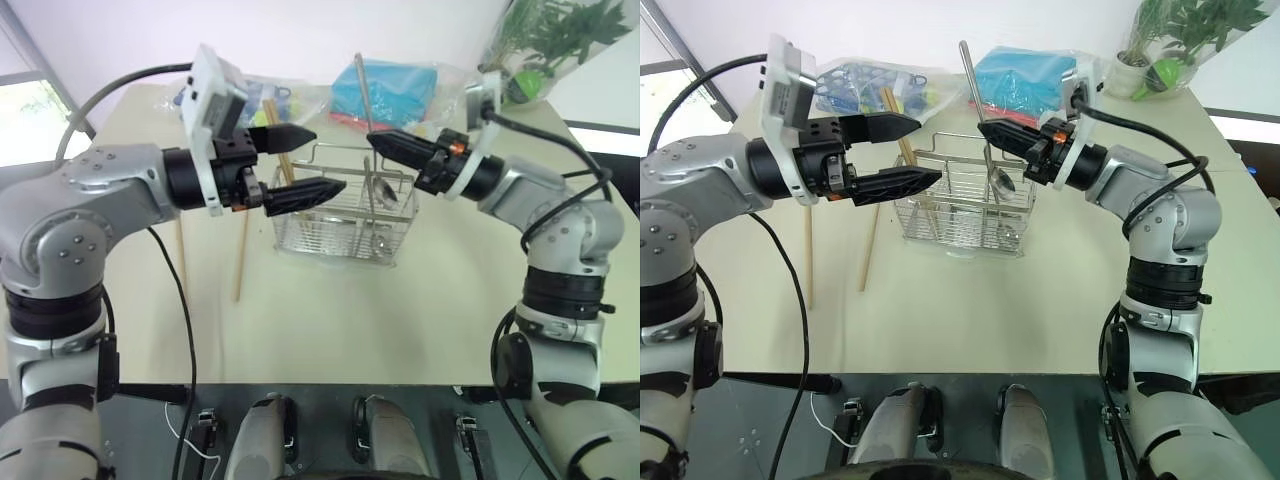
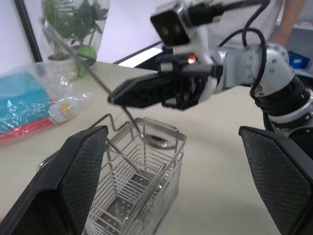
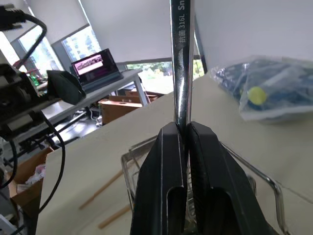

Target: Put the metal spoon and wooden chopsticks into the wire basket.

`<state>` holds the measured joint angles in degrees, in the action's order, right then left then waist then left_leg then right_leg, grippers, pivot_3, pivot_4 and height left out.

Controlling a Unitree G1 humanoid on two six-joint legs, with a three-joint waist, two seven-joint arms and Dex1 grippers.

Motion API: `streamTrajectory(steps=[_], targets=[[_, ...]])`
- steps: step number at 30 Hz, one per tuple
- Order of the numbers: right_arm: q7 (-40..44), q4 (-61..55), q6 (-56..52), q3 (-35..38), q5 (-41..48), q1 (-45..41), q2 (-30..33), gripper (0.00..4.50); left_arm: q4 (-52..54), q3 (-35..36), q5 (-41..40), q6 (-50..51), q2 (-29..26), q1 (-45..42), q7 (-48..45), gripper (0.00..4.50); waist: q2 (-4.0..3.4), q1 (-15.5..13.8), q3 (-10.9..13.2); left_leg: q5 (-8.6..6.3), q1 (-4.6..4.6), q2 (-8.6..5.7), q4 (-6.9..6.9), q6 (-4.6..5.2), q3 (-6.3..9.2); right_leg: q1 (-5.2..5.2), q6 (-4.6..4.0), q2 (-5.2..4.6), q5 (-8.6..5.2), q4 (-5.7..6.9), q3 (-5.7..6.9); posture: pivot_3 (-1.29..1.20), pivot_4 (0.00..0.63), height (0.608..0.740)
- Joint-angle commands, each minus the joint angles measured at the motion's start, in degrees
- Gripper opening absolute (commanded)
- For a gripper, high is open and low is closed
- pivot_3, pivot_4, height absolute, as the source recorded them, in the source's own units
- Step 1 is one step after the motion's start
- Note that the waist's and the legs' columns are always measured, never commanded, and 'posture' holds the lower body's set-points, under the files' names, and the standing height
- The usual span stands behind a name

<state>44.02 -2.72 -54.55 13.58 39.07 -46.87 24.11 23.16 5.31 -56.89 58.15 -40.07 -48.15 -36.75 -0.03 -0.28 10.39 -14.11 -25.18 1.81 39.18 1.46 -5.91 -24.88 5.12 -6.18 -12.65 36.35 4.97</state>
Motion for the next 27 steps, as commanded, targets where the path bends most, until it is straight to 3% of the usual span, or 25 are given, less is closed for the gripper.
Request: streamTrajectory(steps=[1,4,5,7,9,10,14,18,22,27], targets=[[-2.0,-2.1,6.2,-0.6,-1.7,1.2,-0.8,0.07,0.6,0.5,-0.2,-0.7,-0.1,-1.5,-0.8,4.50,0.00,0.0,0.0,0.01,0.00,0.00,0.00,-0.02,0.00,0.00,0.00,0.01,0.00,0.00,0.00,0.00,0.150,0.715],[-2.5,-1.5,8.8,-1.4,-2.3,2.3,-0.9,0.07,0.8,0.5,-0.4,-0.4,-0.2,-1.5,-1.2,4.50,0.00,-0.1,0.0,0.01,0.00,0.00,0.00,-0.02,0.00,0.00,0.00,0.02,0.00,-0.01,0.00,0.00,0.150,0.715],[-2.7,-1.0,9.5,-1.2,-2.2,2.5,-0.8,0.39,1.0,0.5,-0.5,-0.2,-0.4,-1.4,-1.4,4.50,0.00,-0.1,0.0,0.01,0.00,0.00,0.00,-0.02,0.00,0.00,0.00,0.01,0.00,-0.01,0.00,0.00,0.150,0.715],[-2.8,-0.6,10.2,-0.8,-1.9,2.9,-0.3,1.10,1.2,0.5,-0.5,-0.1,-0.8,-1.1,-1.9,4.50,0.00,0.0,0.0,0.01,0.00,0.00,0.00,-0.02,0.00,0.00,0.00,0.01,0.00,-0.01,0.00,0.00,0.150,0.715],[-3.1,-0.6,10.8,-0.5,-1.7,3.0,0.2,2.22,1.3,0.6,-0.3,-0.1,-1.1,-1.0,-2.2,4.50,0.00,0.0,0.0,0.02,0.00,0.00,0.00,-0.03,0.00,0.00,0.00,0.02,0.00,-0.01,0.00,0.00,0.150,0.715],[-3.3,-0.5,10.9,-0.2,-1.5,3.0,0.5,2.50,1.2,0.7,-0.3,-0.1,-1.1,-1.0,-2.3,4.50,0.00,0.0,0.0,0.01,0.00,0.01,0.00,-0.02,0.00,0.00,0.00,0.02,0.00,-0.01,0.00,0.00,0.150,0.715],[-4.3,0.8,11.1,1.2,-0.9,1.8,1.5,4.48,1.0,1.0,-0.2,-0.1,-1.5,-1.0,-2.4,4.50,0.00,-0.1,0.0,0.00,0.00,0.02,0.00,0.00,0.01,0.00,0.00,0.02,0.00,-0.01,0.00,0.00,0.150,0.715],[-2.3,2.6,11.8,1.3,-0.7,-1.1,4.5,4.48,1.2,1.8,0.1,-0.2,-1.9,-0.1,-1.2,4.50,-0.01,0.0,0.0,-0.01,0.00,0.01,0.00,0.02,0.01,0.00,0.00,0.02,0.00,-0.02,0.00,0.00,0.150,0.715],[5.1,5.4,9.5,2.9,3.8,-7.3,10.2,4.48,1.0,5.7,-0.9,0.8,-2.4,1.1,3.4,4.50,-0.03,0.0,0.0,-0.04,-0.02,0.03,-0.02,0.07,0.01,-0.05,-0.01,0.02,0.00,-0.02,-0.02,0.00,0.150,0.715],[22.2,3.8,3.5,-0.3,9.2,-11.7,22.4,4.48,-0.9,12.2,-0.3,7.4,-1.6,0.1,19.9,4.50,0.00,-0.2,0.0,-0.15,-0.07,0.06,-0.04,0.26,0.08,-0.05,-0.01,0.04,-0.01,-0.10,-0.01,0.00,0.150,0.715]])
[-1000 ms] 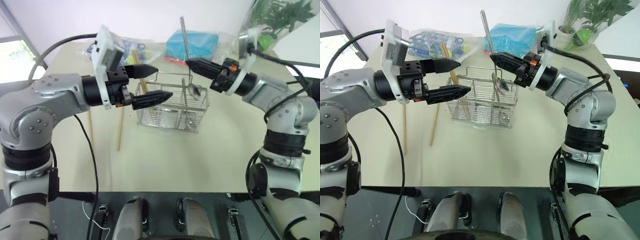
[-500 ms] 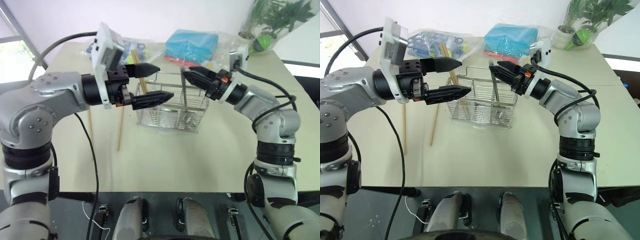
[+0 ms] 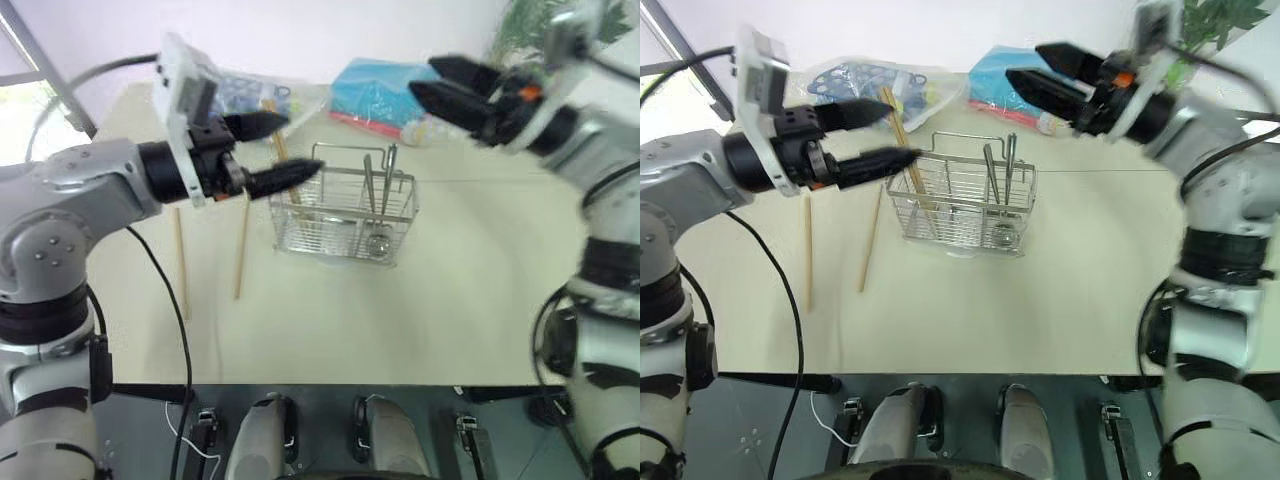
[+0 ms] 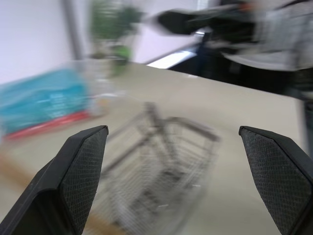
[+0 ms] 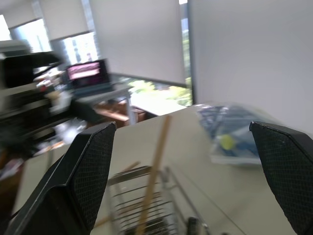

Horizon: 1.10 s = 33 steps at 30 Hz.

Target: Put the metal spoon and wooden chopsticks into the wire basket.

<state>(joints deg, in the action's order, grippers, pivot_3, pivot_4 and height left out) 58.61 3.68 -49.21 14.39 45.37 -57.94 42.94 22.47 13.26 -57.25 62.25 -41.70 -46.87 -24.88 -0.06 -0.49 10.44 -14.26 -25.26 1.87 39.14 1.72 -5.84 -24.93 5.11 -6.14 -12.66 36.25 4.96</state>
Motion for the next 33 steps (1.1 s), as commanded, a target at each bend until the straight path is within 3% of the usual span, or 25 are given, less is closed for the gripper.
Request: streamTrajectory(steps=[1,5,8,13,20,33], targets=[[10.4,-3.7,-2.2,-2.1,3.2,0.1,5.4,4.48,-1.1,5.8,0.3,5.3,0.5,-1.7,12.2,4.50,0.05,-0.1,0.0,-0.01,0.01,0.00,0.00,0.01,0.00,0.02,0.00,0.00,0.00,-0.01,0.00,0.00,0.150,0.715],[18.0,-9.1,-2.5,-4.6,4.1,4.5,10.3,4.48,-4.2,11.9,1.7,15.2,3.7,-3.5,27.1,4.50,0.09,-0.1,0.0,-0.03,0.02,0.01,0.02,0.05,0.01,0.05,0.01,-0.03,0.01,-0.03,0.00,0.00,0.150,0.715],[22.8,-14.1,-2.3,-5.7,5.0,11.1,13.3,4.48,-6.7,20.4,12.0,28.2,11.8,-4.8,40.8,4.50,0.15,-0.4,0.0,-0.03,0.02,-0.03,0.03,0.04,0.02,0.05,0.02,-0.09,0.01,0.00,0.00,0.00,0.150,0.715],[23.4,-17.2,0.3,-6.9,3.8,16.8,12.9,4.48,-11.5,23.3,21.9,30.2,18.7,-4.2,49.2,4.50,0.44,-0.2,0.1,0.12,0.04,-0.05,0.05,-0.21,-0.03,0.09,0.07,-0.13,0.04,-0.01,0.02,0.00,0.150,0.715],[21.3,-18.1,1.4,-7.4,3.8,18.9,11.5,4.48,-30.2,22.4,31.5,29.4,19.1,-8.7,46.9,4.50,0.55,-0.4,0.1,0.13,0.02,-0.06,0.06,-0.27,-0.02,0.06,0.06,-0.14,0.04,-0.01,0.03,0.00,0.150,0.715],[17.9,-23.6,1.2,-5.5,6.0,25.3,12.8,4.48,-56.8,12.1,40.4,18.2,13.1,-13.3,36.0,4.50,0.59,-0.3,0.1,0.12,0.01,-0.08,0.05,-0.28,-0.12,-0.01,0.06,-0.31,0.05,0.00,0.08,0.00,0.150,0.715]])
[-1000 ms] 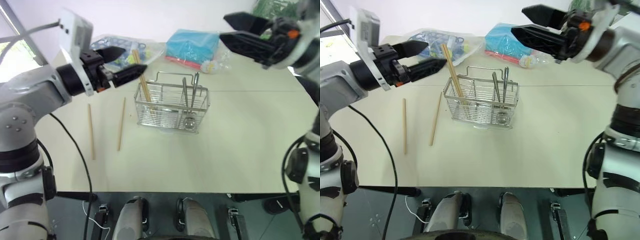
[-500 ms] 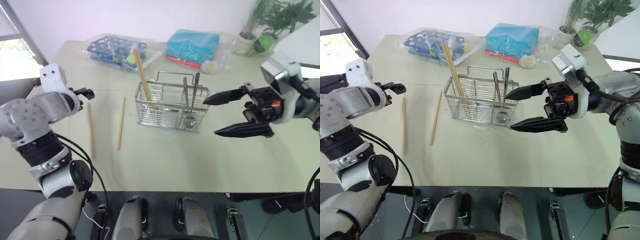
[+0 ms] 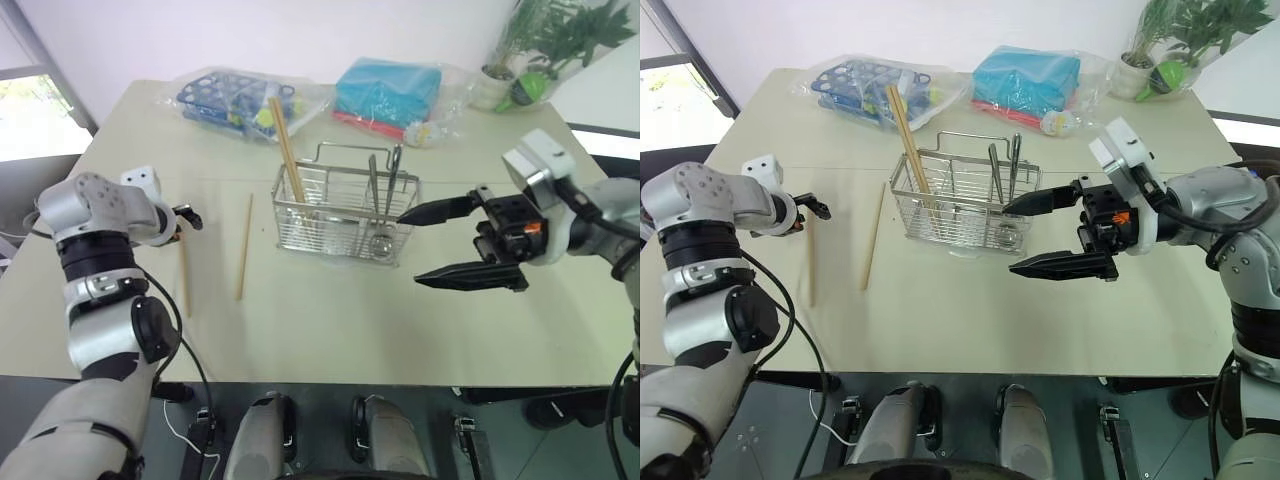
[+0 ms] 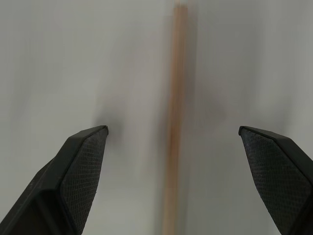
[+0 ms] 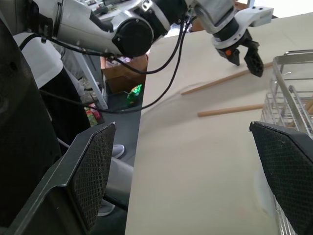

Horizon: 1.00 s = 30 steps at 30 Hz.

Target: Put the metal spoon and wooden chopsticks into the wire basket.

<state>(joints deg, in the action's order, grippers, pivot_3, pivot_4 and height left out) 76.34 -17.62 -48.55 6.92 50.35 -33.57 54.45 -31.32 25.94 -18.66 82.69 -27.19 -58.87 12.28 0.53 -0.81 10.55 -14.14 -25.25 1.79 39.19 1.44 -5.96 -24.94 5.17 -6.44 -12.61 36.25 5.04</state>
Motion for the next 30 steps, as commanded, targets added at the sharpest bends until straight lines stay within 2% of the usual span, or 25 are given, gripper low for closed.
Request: streamTrajectory(steps=[1,4,11,12,18,25,28,30], targets=[[0.1,-2.5,0.7,2.0,0.9,1.3,1.5,4.48,-4.2,-0.3,2.2,-3.0,-1.7,-1.5,-1.3,4.50,0.00,0.0,0.0,0.00,0.00,-0.01,0.00,0.00,0.00,0.00,0.00,-0.02,0.00,0.00,0.00,0.00,0.150,0.715],[-0.6,-2.4,1.0,2.3,0.6,1.6,1.9,4.50,-6.0,0.4,2.5,-4.3,-2.0,-1.9,-2.4,3.77,-0.01,0.1,0.0,-0.02,0.00,0.00,0.00,0.03,0.01,-0.02,0.00,-0.03,0.00,0.01,0.00,0.00,0.150,0.715],[-1.1,-0.9,1.9,1.9,-0.2,1.0,2.1,4.50,-7.7,0.8,3.2,-4.7,-2.1,-3.1,-3.6,0.17,0.00,-0.4,0.0,-0.03,-0.02,-0.09,0.00,0.05,0.01,-0.04,0.00,-0.17,0.01,0.04,0.01,0.00,0.150,0.715],[-1.1,-0.8,2.0,1.8,-0.3,0.9,2.1,4.50,-7.8,0.8,3.3,-4.7,-2.1,-3.2,-3.7,0.03,0.00,-0.4,0.0,-0.03,-0.02,-0.13,0.00,0.05,0.01,-0.04,0.00,-0.24,0.01,0.04,0.01,0.00,0.150,0.715],[-1.3,0.1,2.2,1.4,-0.6,0.5,1.8,4.50,-6.2,-0.1,3.7,-6.8,-2.4,-3.0,-5.3,0.03,0.00,-0.6,0.0,-0.03,-0.03,-0.15,0.00,0.05,0.00,-0.04,0.01,-0.25,0.01,0.04,0.02,0.00,0.150,0.715],[-2.5,1.2,2.1,1.7,-1.0,1.2,2.0,4.50,6.8,2.8,0.9,-28.3,-1.1,-3.4,-9.4,0.03,0.27,-0.8,0.1,-0.01,-0.15,-0.12,0.01,0.01,0.00,-0.16,0.00,-0.32,0.03,0.03,0.02,0.00,0.150,0.715],[-3.3,1.1,1.5,2.6,-0.9,2.3,2.3,4.50,18.9,6.2,-5.9,-39.5,2.3,-5.7,-14.1,0.03,0.30,-1.1,0.1,-0.01,-0.17,-0.11,0.00,0.00,-0.01,-0.17,-0.01,-0.38,0.03,-0.02,0.01,0.00,0.150,0.715],[-3.9,0.9,1.1,2.9,-0.8,2.6,2.5,4.50,26.1,7.0,-10.8,-41.6,5.1,-7.0,-15.8,0.03,0.35,-1.3,0.2,-0.02,-0.20,-0.11,0.00,-0.01,-0.01,-0.17,-0.03,-0.40,0.04,-0.06,0.01,0.00,0.150,0.715]])
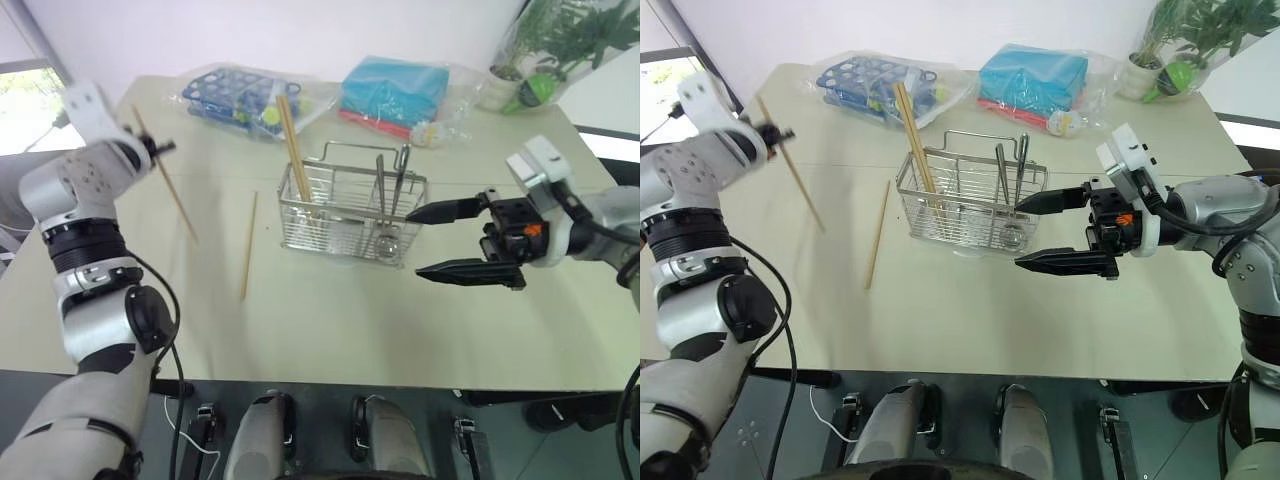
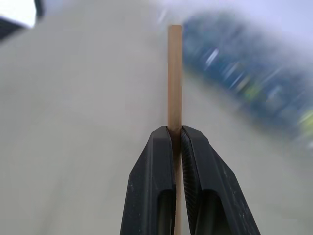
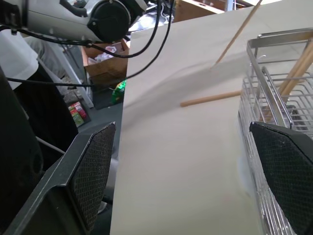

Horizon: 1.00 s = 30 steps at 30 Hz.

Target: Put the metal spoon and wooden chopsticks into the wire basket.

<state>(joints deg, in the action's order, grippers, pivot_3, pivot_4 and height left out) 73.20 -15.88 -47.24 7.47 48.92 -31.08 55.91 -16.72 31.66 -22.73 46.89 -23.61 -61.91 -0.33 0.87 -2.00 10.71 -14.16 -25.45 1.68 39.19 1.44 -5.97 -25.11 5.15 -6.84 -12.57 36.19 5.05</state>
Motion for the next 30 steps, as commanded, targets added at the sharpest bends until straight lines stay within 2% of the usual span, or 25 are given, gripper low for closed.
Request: streamTrajectory(steps=[1,9,14,21,30], targets=[[-1.0,-0.9,-0.3,2.5,0.8,0.2,1.0,4.50,13.3,1.1,-7.9,-6.0,2.3,-4.1,-3.3,0.03,0.01,-0.1,0.0,0.00,-0.01,-0.01,0.00,0.01,-0.01,0.01,-0.01,-0.01,0.01,-0.02,0.00,0.00,0.150,0.715],[-3.7,-1.1,-1.3,3.6,1.5,0.2,0.4,4.50,19.8,-7.3,-12.7,-3.6,6.7,-5.7,-5.0,0.03,-0.06,-0.3,0.0,-0.13,0.17,0.03,0.09,0.34,0.03,0.23,0.00,0.31,0.01,0.02,0.02,0.00,0.150,0.715],[-6.0,-2.1,-0.9,5.1,2.0,1.2,-0.2,4.50,20.5,-17.2,-9.1,-7.5,8.2,-1.8,-10.3,0.03,-0.05,-0.2,0.0,-0.04,0.15,0.01,0.11,0.19,-0.04,0.23,0.04,0.32,0.03,-0.01,0.02,0.00,0.150,0.715],[-8.1,-3.6,-0.9,6.9,2.9,3.5,0.0,4.50,19.8,-20.8,-8.7,-9.2,11.2,-1.2,-11.4,0.03,-0.02,-0.2,0.0,-0.15,0.13,0.04,0.12,0.39,0.00,0.22,0.06,0.36,0.04,-0.01,0.02,0.00,0.150,0.715],[-10.7,-3.7,-1.6,8.8,5.0,4.0,-0.2,4.50,19.7,-24.2,-7.3,-8.4,10.8,2.2,-14.2,0.03,-0.03,-0.2,0.0,-0.17,0.13,0.05,0.12,0.43,0.00,0.22,0.06,0.37,0.04,-0.02,0.02,0.00,0.150,0.715]])
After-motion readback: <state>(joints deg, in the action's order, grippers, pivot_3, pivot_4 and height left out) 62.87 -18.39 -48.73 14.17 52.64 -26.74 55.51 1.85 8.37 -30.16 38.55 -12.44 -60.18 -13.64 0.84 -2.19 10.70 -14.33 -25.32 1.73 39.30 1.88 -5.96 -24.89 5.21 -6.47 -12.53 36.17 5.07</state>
